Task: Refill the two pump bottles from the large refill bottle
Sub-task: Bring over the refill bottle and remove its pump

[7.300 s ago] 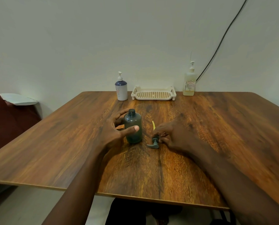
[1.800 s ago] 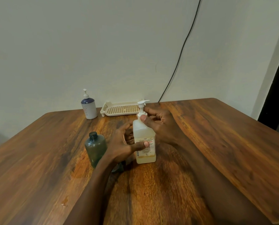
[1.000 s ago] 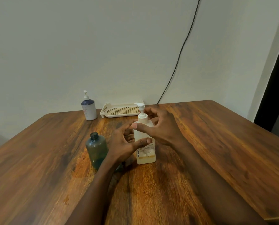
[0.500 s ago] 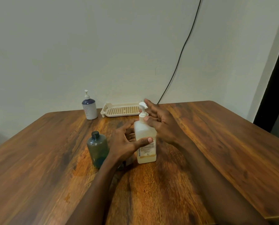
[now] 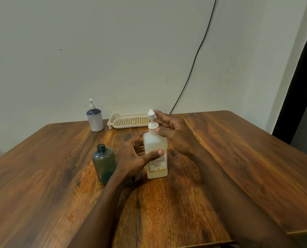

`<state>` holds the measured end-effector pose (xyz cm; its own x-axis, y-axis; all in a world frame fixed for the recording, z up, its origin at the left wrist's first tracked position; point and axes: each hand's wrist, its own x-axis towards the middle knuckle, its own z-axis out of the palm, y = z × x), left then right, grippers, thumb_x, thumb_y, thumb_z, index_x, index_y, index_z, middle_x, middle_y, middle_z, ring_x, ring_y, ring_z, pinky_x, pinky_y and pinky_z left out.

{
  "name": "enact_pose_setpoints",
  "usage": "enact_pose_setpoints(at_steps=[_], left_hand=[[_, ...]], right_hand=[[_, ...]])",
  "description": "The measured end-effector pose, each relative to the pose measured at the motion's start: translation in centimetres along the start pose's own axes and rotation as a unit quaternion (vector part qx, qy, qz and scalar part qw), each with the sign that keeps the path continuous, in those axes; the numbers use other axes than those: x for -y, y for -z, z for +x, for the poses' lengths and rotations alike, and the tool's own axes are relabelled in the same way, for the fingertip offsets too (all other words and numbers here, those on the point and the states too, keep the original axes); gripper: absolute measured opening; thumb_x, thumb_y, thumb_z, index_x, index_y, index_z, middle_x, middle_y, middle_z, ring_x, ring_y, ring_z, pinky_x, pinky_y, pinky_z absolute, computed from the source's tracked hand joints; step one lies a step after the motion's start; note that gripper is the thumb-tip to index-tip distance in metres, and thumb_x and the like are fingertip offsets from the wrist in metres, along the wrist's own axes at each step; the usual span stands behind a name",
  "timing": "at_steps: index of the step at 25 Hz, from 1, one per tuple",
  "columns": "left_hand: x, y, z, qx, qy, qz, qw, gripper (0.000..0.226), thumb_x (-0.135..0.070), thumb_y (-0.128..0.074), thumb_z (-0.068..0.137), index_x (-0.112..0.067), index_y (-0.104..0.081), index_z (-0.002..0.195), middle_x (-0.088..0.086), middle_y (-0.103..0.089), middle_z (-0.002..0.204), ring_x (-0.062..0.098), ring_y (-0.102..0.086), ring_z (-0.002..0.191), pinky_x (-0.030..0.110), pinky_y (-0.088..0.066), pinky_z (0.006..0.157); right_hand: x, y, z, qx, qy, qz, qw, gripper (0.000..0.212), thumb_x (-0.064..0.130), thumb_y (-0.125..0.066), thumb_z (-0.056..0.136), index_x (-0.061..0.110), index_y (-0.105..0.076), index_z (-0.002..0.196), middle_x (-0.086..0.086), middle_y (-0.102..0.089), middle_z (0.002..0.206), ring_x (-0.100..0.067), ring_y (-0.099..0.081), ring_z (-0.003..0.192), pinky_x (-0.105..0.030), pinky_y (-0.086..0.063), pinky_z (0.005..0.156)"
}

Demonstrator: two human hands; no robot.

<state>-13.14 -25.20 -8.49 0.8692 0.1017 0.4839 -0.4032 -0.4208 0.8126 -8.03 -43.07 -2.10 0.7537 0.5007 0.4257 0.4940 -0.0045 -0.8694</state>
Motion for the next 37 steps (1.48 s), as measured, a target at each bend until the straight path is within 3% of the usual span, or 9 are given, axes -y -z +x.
enact_pose_setpoints(at_steps=[2, 5, 7, 12, 16, 22, 31, 34, 37], left_hand=[[0.2, -0.1, 0.0, -0.005, 0.005, 0.003, 1.000, 0.097, -0.061, -0.087, 0.063, -0.030, -0.050, 0.147, -0.004, -0.071, 0.128, 0.010, -0.070, 0.112, 0.034, -0.062, 0.090], [0.2, -0.1, -0.1, -0.011, 0.014, 0.019, 1.000, 0.104, -0.068, -0.084, 0.060, -0.032, -0.048, 0.150, -0.004, -0.069, 0.132, 0.010, -0.068, 0.114, 0.022, -0.059, 0.086], [0.2, -0.1, 0.0, -0.009, 0.014, 0.026, 1.000, 0.103, -0.070, -0.083, 0.060, -0.032, -0.048, 0.149, -0.004, -0.070, 0.130, 0.008, -0.068, 0.113, 0.016, -0.057, 0.081], [0.4, 0.1, 0.0, 0.005, 0.016, 0.008, 1.000, 0.098, -0.064, -0.086, 0.063, -0.031, -0.049, 0.148, -0.002, -0.071, 0.128, 0.012, -0.070, 0.112, 0.040, -0.062, 0.090], [0.2, 0.2, 0.0, 0.009, 0.026, 0.006, 1.000, 0.100, -0.062, -0.086, 0.063, -0.030, -0.047, 0.149, -0.001, -0.069, 0.132, 0.016, -0.069, 0.117, 0.046, -0.060, 0.094], [-0.4, 0.2, -0.2, 0.014, 0.032, 0.010, 0.999, 0.103, -0.065, -0.085, 0.061, -0.033, -0.046, 0.150, -0.001, -0.068, 0.133, 0.015, -0.067, 0.119, 0.045, -0.059, 0.096], [-1.0, 0.1, -0.9, 0.011, 0.033, 0.009, 0.999, 0.097, -0.067, -0.085, 0.062, -0.041, -0.045, 0.147, -0.006, -0.069, 0.130, 0.012, -0.066, 0.117, 0.042, -0.058, 0.097], [-0.9, 0.0, -0.9, 0.006, 0.036, 0.013, 0.999, 0.102, -0.069, -0.081, 0.060, -0.039, -0.044, 0.150, -0.004, -0.068, 0.132, 0.016, -0.066, 0.120, 0.046, -0.058, 0.097], [-0.8, 0.1, -1.0, 0.005, 0.038, 0.031, 0.999, 0.108, -0.072, -0.079, 0.059, -0.035, -0.041, 0.154, -0.003, -0.068, 0.134, 0.017, -0.066, 0.121, 0.049, -0.058, 0.097]], right_hand=[[-0.1, -0.3, -0.1, -0.026, 0.003, -0.041, 0.999, 0.066, 0.030, -0.071, 0.093, 0.025, -0.045, 0.154, 0.001, -0.057, 0.148, -0.007, -0.056, 0.130, -0.025, -0.055, 0.096], [0.1, -0.8, -0.2, -0.147, 0.052, -0.192, 0.969, 0.063, 0.058, -0.085, 0.073, 0.023, -0.069, 0.124, 0.007, -0.074, 0.111, -0.003, -0.068, 0.098, -0.017, -0.058, 0.076], [0.3, -0.7, 0.0, -0.159, 0.069, -0.214, 0.961, 0.053, 0.055, -0.088, 0.071, 0.021, -0.074, 0.110, 0.010, -0.073, 0.094, -0.005, -0.068, 0.083, -0.018, -0.059, 0.068], [0.6, -0.4, 0.2, -0.154, 0.086, -0.153, 0.972, 0.038, 0.034, -0.081, 0.086, 0.019, -0.075, 0.121, 0.008, -0.077, 0.108, -0.005, -0.071, 0.089, -0.027, -0.062, 0.076], [1.5, 0.4, 0.5, -0.165, 0.100, -0.100, 0.976, 0.034, 0.028, -0.076, 0.091, 0.020, -0.074, 0.124, 0.008, -0.077, 0.107, -0.013, -0.072, 0.092, -0.037, -0.063, 0.081], [4.2, 1.6, 0.1, -0.181, 0.145, -0.046, 0.972, 0.025, 0.026, -0.072, 0.094, 0.039, -0.070, 0.116, 0.020, -0.075, 0.102, -0.009, -0.070, 0.094, -0.019, -0.058, 0.075], [6.0, 5.7, -1.1, -0.332, 0.265, 0.035, 0.905, 0.029, 0.020, -0.073, 0.096, 0.008, -0.071, 0.122, 0.001, -0.077, 0.109, -0.019, -0.074, 0.101, -0.032, -0.060, 0.086], [4.5, 6.3, -1.7, -0.288, 0.238, -0.033, 0.927, 0.033, 0.017, -0.076, 0.093, 0.016, -0.069, 0.126, 0.005, -0.075, 0.112, -0.016, -0.073, 0.101, -0.029, -0.060, 0.086], [0.6, 5.9, -2.9, -0.175, 0.170, -0.151, 0.958, 0.039, 0.009, -0.079, 0.088, 0.018, -0.071, 0.126, 0.002, -0.068, 0.121, -0.009, -0.068, 0.106, -0.033, -0.062, 0.088]])
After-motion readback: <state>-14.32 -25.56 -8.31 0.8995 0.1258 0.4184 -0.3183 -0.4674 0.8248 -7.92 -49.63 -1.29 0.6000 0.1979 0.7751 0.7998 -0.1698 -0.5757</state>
